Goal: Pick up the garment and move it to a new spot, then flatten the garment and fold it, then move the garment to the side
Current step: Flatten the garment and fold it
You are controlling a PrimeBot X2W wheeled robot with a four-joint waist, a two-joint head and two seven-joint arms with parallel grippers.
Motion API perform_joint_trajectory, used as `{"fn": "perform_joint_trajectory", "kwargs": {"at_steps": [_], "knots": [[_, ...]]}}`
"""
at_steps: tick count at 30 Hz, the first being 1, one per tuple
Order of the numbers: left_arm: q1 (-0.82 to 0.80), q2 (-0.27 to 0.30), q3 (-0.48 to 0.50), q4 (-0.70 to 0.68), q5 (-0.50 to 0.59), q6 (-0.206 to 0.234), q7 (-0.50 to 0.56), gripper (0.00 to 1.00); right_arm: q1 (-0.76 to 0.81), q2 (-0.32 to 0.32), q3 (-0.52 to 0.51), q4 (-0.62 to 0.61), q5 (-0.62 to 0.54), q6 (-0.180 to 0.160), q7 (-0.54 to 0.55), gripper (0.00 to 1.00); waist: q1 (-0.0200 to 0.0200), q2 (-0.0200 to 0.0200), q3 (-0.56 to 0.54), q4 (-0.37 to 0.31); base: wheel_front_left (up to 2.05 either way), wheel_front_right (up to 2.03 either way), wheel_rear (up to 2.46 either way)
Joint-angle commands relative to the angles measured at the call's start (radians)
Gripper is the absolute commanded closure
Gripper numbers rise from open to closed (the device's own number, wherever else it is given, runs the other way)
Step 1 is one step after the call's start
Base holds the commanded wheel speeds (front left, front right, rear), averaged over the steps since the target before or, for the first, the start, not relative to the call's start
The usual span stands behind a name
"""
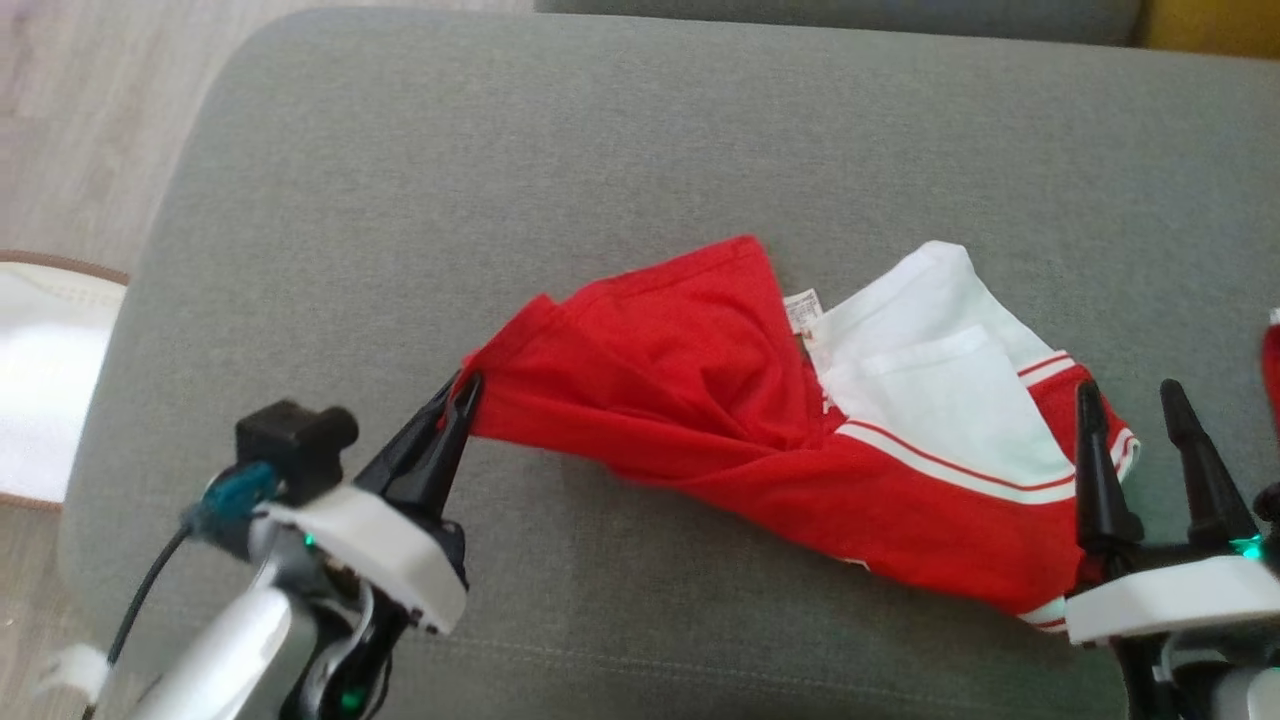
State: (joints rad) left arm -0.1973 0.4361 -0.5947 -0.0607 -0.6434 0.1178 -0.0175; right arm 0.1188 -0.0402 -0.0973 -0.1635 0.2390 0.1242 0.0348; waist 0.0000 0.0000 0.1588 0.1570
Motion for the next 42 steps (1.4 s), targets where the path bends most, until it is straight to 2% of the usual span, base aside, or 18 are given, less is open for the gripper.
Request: {"fn": "perform_joint_trajectory", "kwargs": {"at_steps": [1, 6, 12, 17, 28, 31, 32, 33, 34, 38, 42], "knots": [[-0.02, 0.038, 0.058, -0.052, -0.004, 0.015, 0.001, 1.0, -0.006, -0.01, 0.022, -0.028, 0.007, 0.007, -0.006, 0.0, 0.0, 0.0, -0.008, 0.009, 0.0, 0.0, 0.0], [0.064, 0.063, 0.086, -0.181, -0.031, 0.069, 0.018, 1.0, -0.007, -0.01, 0.027, -0.028, 0.009, 0.007, -0.005, 0.0, 0.0, 0.0, -0.015, 0.015, 0.0, 0.0, 0.0], [0.054, 0.049, 0.098, -0.177, -0.064, 0.078, 0.034, 1.0, -0.018, -0.01, 0.034, -0.039, 0.012, 0.007, -0.002, 0.0, 0.0, 0.0, 0.005, 0.003, 0.0, 0.0, 0.0], [-0.028, 0.004, 0.102, -0.051, -0.104, 0.055, 0.052, 1.0, -0.035, -0.01, 0.037, -0.041, 0.008, 0.007, 0.002, 0.0, 0.0, 0.0, 0.037, -0.033, 0.0, 0.0, 0.0], [-0.26, -0.114, 0.109, 0.364, -0.18, -0.044, 0.055, 1.0, -0.065, -0.01, 0.051, -0.047, 0.003, 0.007, -0.002, 0.0, 0.0, 0.0, 0.105, -0.128, 0.0, 0.0, 0.0], [-0.303, -0.133, 0.111, 0.432, -0.185, -0.058, 0.05, 1.0, -0.066, -0.01, 0.051, -0.049, 0.004, 0.007, -0.003, 0.0, 0.0, 0.0, 0.112, -0.138, 0.0, 0.0, 0.0], [-0.322, -0.141, 0.112, 0.464, -0.187, -0.064, 0.046, 0.89, -0.067, -0.01, 0.051, -0.05, 0.004, 0.007, -0.005, 0.0, 0.0, 0.0, 0.115, -0.142, 0.0, 0.0, 0.0], [-0.34, -0.149, 0.114, 0.493, -0.188, -0.069, 0.04, 0.41, -0.067, -0.01, 0.052, -0.05, 0.005, 0.007, -0.006, 0.0, 0.0, 0.0, 0.116, -0.146, 0.0, 0.0, 0.0], [-0.357, -0.156, 0.114, 0.521, -0.187, -0.074, 0.034, 0.0, -0.067, -0.01, 0.052, -0.051, 0.005, 0.007, -0.007, 0.0, 0.0, 0.0, 0.117, -0.148, 0.0, 0.0, 0.0], [-0.405, -0.174, 0.115, 0.582, -0.167, -0.099, -0.04, 0.0, -0.067, -0.01, 0.048, -0.054, 0.005, 0.007, -0.013, 0.0, 0.0, 0.0, 0.116, -0.152, 0.0, 0.0, 0.0], [-0.417, -0.161, 0.096, 0.587, -0.078, -0.089, -0.177, 0.0, -0.071, -0.01, 0.049, -0.063, -0.015, 0.007, -0.026, 0.0, 0.0, 0.0, 0.106, -0.142, 0.0, 0.0, 0.0]]}}
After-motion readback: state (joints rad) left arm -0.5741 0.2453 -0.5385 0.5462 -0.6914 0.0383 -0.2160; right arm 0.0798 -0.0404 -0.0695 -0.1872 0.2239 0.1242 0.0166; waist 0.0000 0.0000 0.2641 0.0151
